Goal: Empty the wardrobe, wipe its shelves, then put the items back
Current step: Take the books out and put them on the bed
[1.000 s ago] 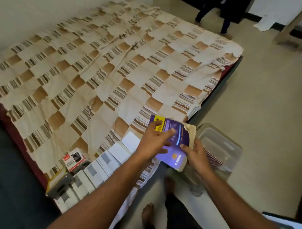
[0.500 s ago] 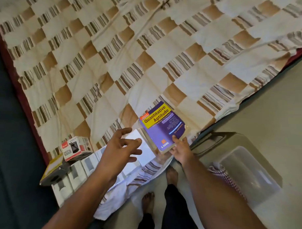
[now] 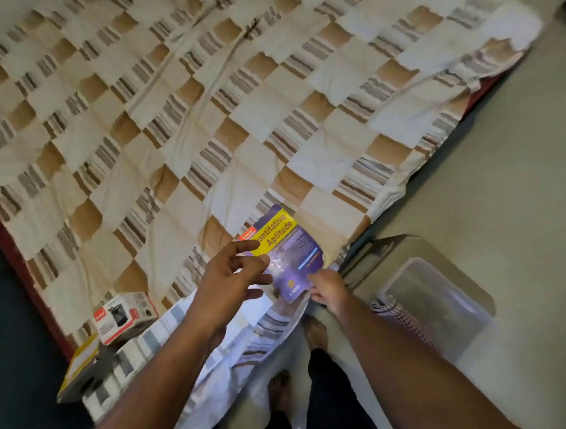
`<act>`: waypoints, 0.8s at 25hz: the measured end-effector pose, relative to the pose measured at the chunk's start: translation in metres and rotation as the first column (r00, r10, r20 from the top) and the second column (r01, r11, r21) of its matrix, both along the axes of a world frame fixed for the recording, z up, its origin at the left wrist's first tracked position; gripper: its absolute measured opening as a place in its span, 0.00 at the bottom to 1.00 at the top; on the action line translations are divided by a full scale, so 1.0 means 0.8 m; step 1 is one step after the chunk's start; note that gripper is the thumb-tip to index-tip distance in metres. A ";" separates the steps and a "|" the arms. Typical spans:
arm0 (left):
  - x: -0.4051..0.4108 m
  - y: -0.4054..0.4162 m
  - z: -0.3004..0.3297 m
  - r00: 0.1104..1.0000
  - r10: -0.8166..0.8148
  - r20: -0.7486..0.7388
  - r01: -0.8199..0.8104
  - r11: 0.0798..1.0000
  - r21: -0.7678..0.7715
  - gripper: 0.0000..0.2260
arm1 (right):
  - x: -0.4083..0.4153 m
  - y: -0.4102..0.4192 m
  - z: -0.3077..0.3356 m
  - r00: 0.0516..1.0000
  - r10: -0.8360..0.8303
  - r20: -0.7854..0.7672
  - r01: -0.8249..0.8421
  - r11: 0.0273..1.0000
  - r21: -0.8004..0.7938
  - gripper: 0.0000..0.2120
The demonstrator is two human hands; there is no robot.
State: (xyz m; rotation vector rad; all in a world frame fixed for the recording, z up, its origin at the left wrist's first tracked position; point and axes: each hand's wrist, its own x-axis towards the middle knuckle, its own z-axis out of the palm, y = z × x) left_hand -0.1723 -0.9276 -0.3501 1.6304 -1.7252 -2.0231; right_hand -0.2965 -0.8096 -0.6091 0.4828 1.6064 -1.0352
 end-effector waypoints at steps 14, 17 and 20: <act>0.033 0.217 0.118 0.717 -0.600 -0.354 0.625 0.779 -0.055 0.08 | 0.126 0.318 0.263 0.849 -0.401 -0.345 0.328 0.910 -0.252 0.06; 0.034 0.299 0.130 0.583 -0.724 -0.369 0.756 0.649 -0.080 0.06 | 0.174 0.403 0.306 0.766 -0.511 -0.389 0.439 0.859 -0.264 0.11; 0.040 0.395 0.144 0.439 -0.811 -0.385 0.857 0.507 -0.091 0.08 | 0.220 0.502 0.333 0.651 -0.637 -0.413 0.571 0.769 -0.287 0.09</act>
